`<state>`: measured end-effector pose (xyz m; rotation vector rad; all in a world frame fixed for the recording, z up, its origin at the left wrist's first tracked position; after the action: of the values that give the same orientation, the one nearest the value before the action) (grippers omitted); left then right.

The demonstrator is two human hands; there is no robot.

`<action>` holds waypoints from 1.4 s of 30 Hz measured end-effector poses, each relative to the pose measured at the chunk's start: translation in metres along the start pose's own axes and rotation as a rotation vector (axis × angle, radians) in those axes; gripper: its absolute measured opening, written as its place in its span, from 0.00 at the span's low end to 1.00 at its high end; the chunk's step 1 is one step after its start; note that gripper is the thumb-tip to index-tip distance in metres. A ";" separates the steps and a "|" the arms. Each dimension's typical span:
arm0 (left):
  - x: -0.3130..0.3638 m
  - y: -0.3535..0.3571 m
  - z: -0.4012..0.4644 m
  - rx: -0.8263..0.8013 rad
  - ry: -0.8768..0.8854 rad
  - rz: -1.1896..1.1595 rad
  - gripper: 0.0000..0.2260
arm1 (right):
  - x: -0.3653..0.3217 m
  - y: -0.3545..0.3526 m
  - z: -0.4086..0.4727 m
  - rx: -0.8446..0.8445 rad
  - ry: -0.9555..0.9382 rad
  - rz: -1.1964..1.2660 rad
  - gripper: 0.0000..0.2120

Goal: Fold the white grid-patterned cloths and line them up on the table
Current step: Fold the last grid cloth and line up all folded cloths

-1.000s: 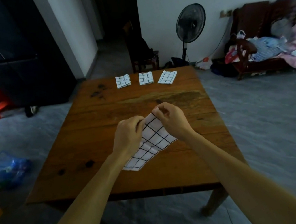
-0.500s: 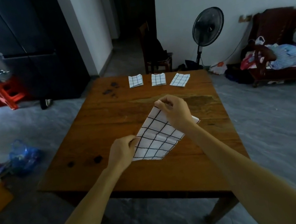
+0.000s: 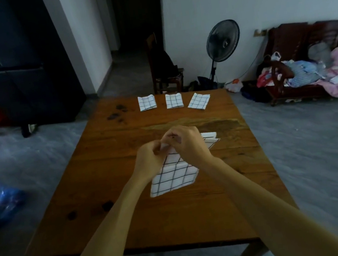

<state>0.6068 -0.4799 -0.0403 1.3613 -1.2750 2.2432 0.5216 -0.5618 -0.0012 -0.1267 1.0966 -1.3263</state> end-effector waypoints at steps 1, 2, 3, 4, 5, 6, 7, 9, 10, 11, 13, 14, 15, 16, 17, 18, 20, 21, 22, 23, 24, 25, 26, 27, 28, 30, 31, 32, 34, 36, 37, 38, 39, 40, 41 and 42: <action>0.001 -0.005 0.005 0.039 0.052 0.007 0.11 | 0.000 0.000 0.003 0.003 0.010 0.013 0.07; -0.001 -0.011 0.007 0.065 0.082 0.014 0.12 | 0.003 -0.001 0.004 0.013 0.022 0.019 0.07; -0.006 -0.015 0.012 0.077 0.103 0.014 0.12 | 0.008 -0.004 0.005 0.030 0.040 0.008 0.08; -0.012 -0.019 0.017 0.082 0.109 0.004 0.12 | 0.016 -0.006 0.004 0.043 0.069 -0.023 0.09; -0.020 -0.023 0.022 0.083 0.095 -0.016 0.12 | 0.025 -0.008 0.003 0.045 0.106 -0.062 0.10; -0.029 -0.026 0.027 0.085 0.068 -0.040 0.13 | 0.036 -0.009 0.000 0.035 0.163 -0.099 0.11; -0.037 -0.030 0.031 0.084 0.043 -0.068 0.14 | 0.047 -0.010 -0.003 0.030 0.226 -0.119 0.10; -0.048 -0.038 0.039 0.078 0.026 -0.119 0.14 | 0.063 -0.012 -0.007 0.064 0.333 -0.110 0.08; -0.053 -0.041 0.043 0.070 0.027 -0.135 0.13 | 0.066 -0.013 -0.008 0.090 0.381 -0.089 0.08; -0.057 -0.044 0.046 0.061 0.025 -0.153 0.11 | 0.068 -0.012 -0.008 0.112 0.423 -0.059 0.08; -0.062 -0.048 0.053 0.037 0.010 -0.214 0.09 | 0.068 -0.011 -0.005 0.140 0.491 0.011 0.07; -0.063 -0.049 0.056 0.037 0.002 -0.243 0.08 | 0.068 -0.009 -0.004 0.150 0.517 0.045 0.06; -0.063 -0.052 0.059 0.053 -0.001 -0.263 0.07 | 0.068 -0.008 -0.002 0.158 0.537 0.080 0.06; -0.063 -0.054 0.063 0.076 0.000 -0.271 0.06 | 0.068 -0.006 -0.001 0.167 0.554 0.112 0.06; -0.062 -0.056 0.067 0.096 0.005 -0.273 0.04 | 0.068 -0.005 0.000 0.181 0.572 0.142 0.06; -0.062 -0.058 0.070 0.111 0.013 -0.263 0.04 | 0.068 -0.004 0.000 0.195 0.590 0.161 0.07; -0.063 -0.061 0.076 0.120 0.031 -0.243 0.04 | 0.068 -0.001 0.001 0.212 0.613 0.183 0.07; -0.065 -0.061 0.078 0.119 0.034 -0.241 0.04 | 0.068 -0.001 0.002 0.214 0.617 0.189 0.07; -0.067 -0.061 0.080 0.120 0.039 -0.244 0.04 | 0.068 0.000 0.003 0.214 0.618 0.193 0.06; -0.067 -0.062 0.082 0.119 0.047 -0.248 0.04 | 0.068 0.000 0.004 0.216 0.615 0.199 0.04; -0.067 -0.061 0.084 0.118 0.055 -0.248 0.04 | 0.069 -0.001 0.005 0.221 0.613 0.205 0.04; -0.067 -0.060 0.086 0.115 0.064 -0.247 0.03 | 0.070 -0.001 0.006 0.227 0.614 0.210 0.05; -0.065 -0.059 0.088 0.111 0.072 -0.242 0.03 | 0.071 -0.003 0.006 0.234 0.618 0.211 0.06; -0.064 -0.058 0.091 0.109 0.079 -0.237 0.03 | 0.073 -0.004 0.007 0.240 0.623 0.214 0.08; -0.062 -0.057 0.093 0.106 0.086 -0.229 0.03 | 0.074 -0.005 0.008 0.249 0.628 0.224 0.08; -0.059 -0.055 0.096 0.106 0.111 -0.204 0.03 | 0.077 -0.008 0.010 0.261 0.632 0.235 0.07; -0.056 -0.054 0.098 0.107 0.129 -0.187 0.03 | 0.079 -0.009 0.011 0.258 0.632 0.230 0.07; -0.052 -0.053 0.099 0.111 0.147 -0.170 0.03 | 0.082 -0.011 0.010 0.253 0.637 0.217 0.07; -0.045 -0.050 0.099 0.120 0.180 -0.137 0.03 | 0.089 -0.014 0.008 0.251 0.640 0.150 0.09; -0.034 -0.044 0.098 0.120 0.211 -0.100 0.03 | 0.088 -0.019 0.011 0.246 0.556 -0.011 0.16; -0.028 -0.040 0.097 0.113 0.230 -0.082 0.03 | 0.083 -0.017 0.017 0.197 0.475 -0.110 0.19; -0.023 -0.035 0.096 0.102 0.251 -0.068 0.03 | 0.075 -0.010 0.025 0.114 0.392 -0.193 0.22; -0.018 -0.029 0.096 0.090 0.271 -0.062 0.03 | 0.067 0.000 0.034 0.017 0.328 -0.244 0.23; -0.014 -0.025 0.095 0.080 0.284 -0.065 0.03 | 0.060 0.009 0.042 -0.064 0.284 -0.265 0.21; -0.011 -0.022 0.095 0.080 0.291 -0.071 0.03 | 0.056 0.017 0.049 -0.108 0.253 -0.261 0.18; -0.008 -0.020 0.095 0.088 0.294 -0.082 0.04 | 0.054 0.020 0.056 -0.117 0.230 -0.246 0.13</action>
<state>0.6807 -0.5387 -0.0170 1.0385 -1.0145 2.3589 0.5666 -0.6272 -0.0141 -0.2039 1.3885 -1.5228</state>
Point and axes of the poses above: each hand's wrist, its own z-axis towards the middle knuckle, its own y-axis out of the palm, x = y × z, the point moved 7 cm from there along z, towards the middle knuckle, and after that the axes turned 4 degrees about x, right-handed, at the moved point
